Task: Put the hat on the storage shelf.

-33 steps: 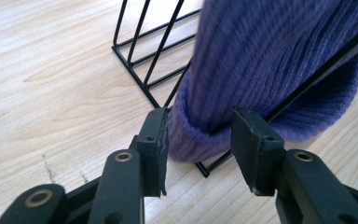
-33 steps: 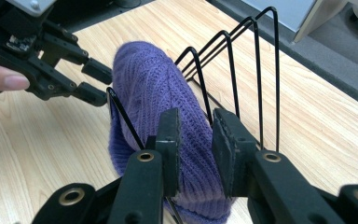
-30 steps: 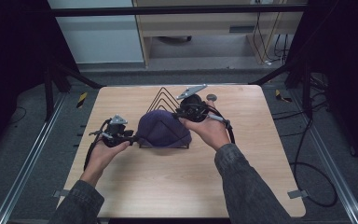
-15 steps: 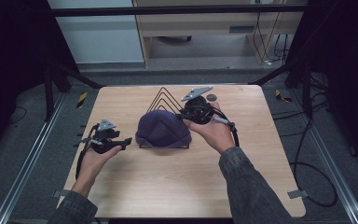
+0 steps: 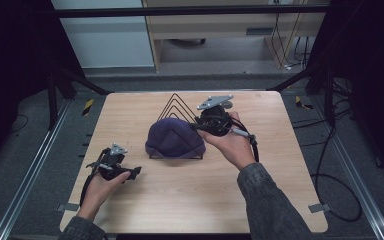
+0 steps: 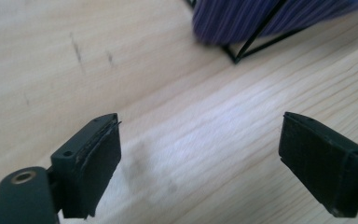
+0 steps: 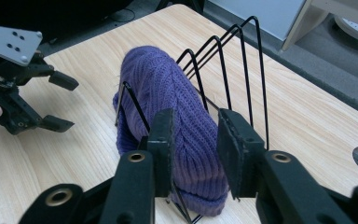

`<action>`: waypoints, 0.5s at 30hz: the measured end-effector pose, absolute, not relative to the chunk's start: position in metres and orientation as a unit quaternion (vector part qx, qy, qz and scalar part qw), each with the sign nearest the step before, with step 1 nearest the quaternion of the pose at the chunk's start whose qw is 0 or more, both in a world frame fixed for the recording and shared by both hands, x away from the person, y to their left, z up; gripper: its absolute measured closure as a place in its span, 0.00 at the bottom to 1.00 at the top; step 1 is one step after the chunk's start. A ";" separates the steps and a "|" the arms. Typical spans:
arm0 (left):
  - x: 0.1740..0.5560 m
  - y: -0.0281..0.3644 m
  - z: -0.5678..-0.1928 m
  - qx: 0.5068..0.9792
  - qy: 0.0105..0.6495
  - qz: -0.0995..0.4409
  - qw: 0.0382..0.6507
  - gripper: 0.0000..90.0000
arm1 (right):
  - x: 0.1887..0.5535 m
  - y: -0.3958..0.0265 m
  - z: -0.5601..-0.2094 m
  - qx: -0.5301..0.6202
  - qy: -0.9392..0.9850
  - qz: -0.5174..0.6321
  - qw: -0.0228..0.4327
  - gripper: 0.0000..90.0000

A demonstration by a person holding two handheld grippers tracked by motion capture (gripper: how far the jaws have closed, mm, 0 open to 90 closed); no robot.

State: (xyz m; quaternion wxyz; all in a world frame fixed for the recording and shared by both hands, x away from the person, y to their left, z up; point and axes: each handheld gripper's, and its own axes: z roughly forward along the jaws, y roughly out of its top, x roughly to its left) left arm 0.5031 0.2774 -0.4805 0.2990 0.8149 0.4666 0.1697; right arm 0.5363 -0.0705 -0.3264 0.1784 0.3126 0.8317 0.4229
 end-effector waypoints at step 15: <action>0.502 0.290 -0.498 0.816 0.472 0.173 0.285 0.05 | 0.528 -0.086 -0.322 0.326 0.828 0.417 0.187 0.48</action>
